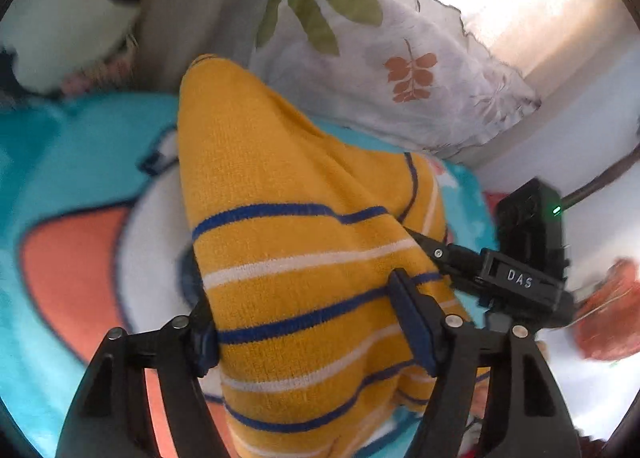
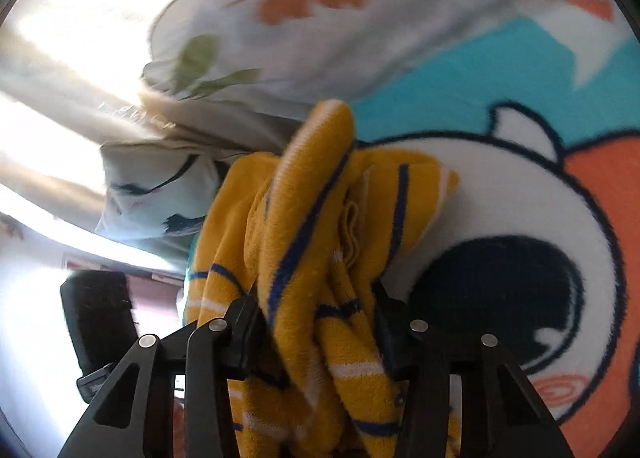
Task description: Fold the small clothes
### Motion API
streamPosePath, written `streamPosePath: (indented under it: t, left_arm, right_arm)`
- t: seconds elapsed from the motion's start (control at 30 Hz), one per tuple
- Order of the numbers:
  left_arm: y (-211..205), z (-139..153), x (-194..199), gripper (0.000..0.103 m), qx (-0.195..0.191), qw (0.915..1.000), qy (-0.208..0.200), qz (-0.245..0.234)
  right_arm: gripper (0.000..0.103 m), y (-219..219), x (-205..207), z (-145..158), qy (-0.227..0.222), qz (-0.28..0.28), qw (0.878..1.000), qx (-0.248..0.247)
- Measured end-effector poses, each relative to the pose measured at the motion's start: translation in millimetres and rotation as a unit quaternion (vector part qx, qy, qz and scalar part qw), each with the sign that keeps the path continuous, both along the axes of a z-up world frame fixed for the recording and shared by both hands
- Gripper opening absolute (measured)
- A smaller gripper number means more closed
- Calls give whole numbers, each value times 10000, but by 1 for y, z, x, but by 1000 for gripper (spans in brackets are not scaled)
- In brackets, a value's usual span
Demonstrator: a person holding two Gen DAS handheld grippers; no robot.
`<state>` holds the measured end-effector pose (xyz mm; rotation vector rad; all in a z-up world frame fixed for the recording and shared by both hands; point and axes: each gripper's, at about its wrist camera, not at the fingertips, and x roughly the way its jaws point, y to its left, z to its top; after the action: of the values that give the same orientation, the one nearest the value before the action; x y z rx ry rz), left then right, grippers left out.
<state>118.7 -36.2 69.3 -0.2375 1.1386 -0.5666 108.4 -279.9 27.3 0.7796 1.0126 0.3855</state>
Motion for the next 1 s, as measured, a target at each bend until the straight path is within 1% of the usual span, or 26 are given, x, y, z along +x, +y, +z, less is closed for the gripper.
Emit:
streamPosePath:
  t: [0.03,0.07,0.1,0.13,0.17,0.2,0.27,0.3,0.37,0.43,0.47,0.53,0.57,0.6,0.63,0.67,0.7,0.73,0.77,0.83,0.9,1.0]
  left_arm:
    - [-1,-2,1,73,350,9994,-41,50]
    - [-1,-8,7,73,773,9969,-48,107]
    - [-2,-15,8,73,1154,9932,-47,145]
    - [-2,-20,7,72,1366,9905,-58,164]
    - [2,-22,4,73,1438,9894,-68,178]
    - [7,-22,1,73,1346,9907,-65,186]
    - [18,-14,-9,73,1207,9923,-110,253]
    - [24,-9,-16,73,1232,9916,-219,320]
    - [35,2,-29,74,1294,9896,-440,443]
    - [49,11,-42,74,1356,9868,-636,611]
    - [52,17,-45,74,1378,9855,-701,699]
    - [65,25,-51,76,1388,9833,-778,880]
    - [71,28,-54,76,1370,9823,-804,991]
    - [79,33,-59,77,1325,9817,-833,1083]
    - [84,37,-63,77,1290,9815,-855,1130]
    - [90,41,-68,78,1285,9806,-892,1185]
    - [95,45,-71,78,1311,9790,-959,1234]
    - [98,48,-74,78,1334,9776,-1034,1258]
    - [102,52,-78,78,1396,9750,-1149,1293]
    - [107,61,-85,80,1595,9665,-1447,1395]
    - [115,71,-94,88,1688,9583,-1752,1499]
    - [132,85,-108,93,1498,9490,-2203,1684]
  right_arm:
    - [50,3,1,-2,63,-58,9996,-269]
    - [52,4,4,-6,168,-138,9985,-502]
    - [53,2,5,-15,402,-317,9938,-984]
    - [55,-1,5,-19,505,-422,9910,-1169]
    - [62,-7,3,-21,521,-554,9913,-1077]
    - [62,-12,0,-18,537,-726,9909,-1001]
    - [63,-17,-8,-4,453,-942,9876,-1171]
    - [62,-15,-13,9,317,-991,9864,-1269]
    - [62,-8,-22,30,67,-955,9871,-1283]
    - [62,8,-34,55,-257,-796,9869,-1378]
    - [62,14,-40,63,-389,-691,9867,-1417]
    - [62,42,-53,73,-639,-353,9875,-1394]
    - [62,51,-57,72,-655,-192,9883,-1367]
    - [62,66,-59,64,-575,-1,9883,-1414]
    - [62,71,-59,56,-458,41,9872,-1528]
    - [62,74,-58,43,-241,11,9853,-1689]
    - [60,73,-56,24,95,-66,9836,-1802]
    - [59,70,-55,11,305,-94,9838,-1767]
    - [56,67,-55,0,402,-164,9852,-1658]
    - [56,69,-57,5,348,-288,9843,-1704]
    - [57,77,-62,17,369,-275,9792,-1978]
    - [60,93,-76,35,261,-356,9704,-2376]
